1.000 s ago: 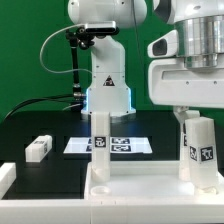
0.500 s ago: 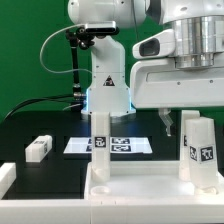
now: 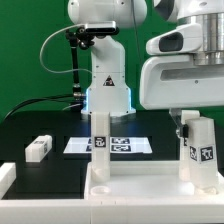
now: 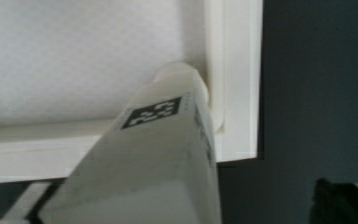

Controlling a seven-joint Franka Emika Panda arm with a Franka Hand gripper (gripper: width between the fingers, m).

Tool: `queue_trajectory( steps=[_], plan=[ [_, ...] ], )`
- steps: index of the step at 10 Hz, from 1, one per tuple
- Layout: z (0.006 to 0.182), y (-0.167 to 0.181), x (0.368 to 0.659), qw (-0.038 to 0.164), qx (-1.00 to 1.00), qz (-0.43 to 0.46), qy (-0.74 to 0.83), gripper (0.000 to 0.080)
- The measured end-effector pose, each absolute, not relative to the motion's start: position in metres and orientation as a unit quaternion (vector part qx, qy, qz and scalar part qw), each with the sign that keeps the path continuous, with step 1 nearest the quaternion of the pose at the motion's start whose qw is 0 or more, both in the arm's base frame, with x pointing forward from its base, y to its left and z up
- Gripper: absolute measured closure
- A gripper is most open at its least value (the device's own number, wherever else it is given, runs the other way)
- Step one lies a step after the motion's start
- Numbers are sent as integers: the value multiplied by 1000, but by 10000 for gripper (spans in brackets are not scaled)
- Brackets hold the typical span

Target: Assemble desk

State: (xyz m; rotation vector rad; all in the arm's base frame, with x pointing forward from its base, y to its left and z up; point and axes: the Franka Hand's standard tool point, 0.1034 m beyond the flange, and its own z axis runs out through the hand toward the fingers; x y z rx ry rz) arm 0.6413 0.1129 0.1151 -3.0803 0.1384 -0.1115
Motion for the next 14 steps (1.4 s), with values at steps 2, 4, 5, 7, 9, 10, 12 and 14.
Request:
queue_trajectory(
  steps=[2,4,5,7,9,10,12,14],
  plan=[
    [115,114,641,31,-994,-34,99,349],
    [115,112,641,32,-988,-32,145,510],
    [114,112,641,33,-984,-31,173,510],
    [114,113,639,32,-939,-19,341,510],
    [113,116,639,42,-850,-1,525,510],
    [113,116,640,52,-794,10,605,509],
    [113,117,641,60,-728,16,682,509],
    [113,117,641,60,-737,15,673,425]
  ],
)
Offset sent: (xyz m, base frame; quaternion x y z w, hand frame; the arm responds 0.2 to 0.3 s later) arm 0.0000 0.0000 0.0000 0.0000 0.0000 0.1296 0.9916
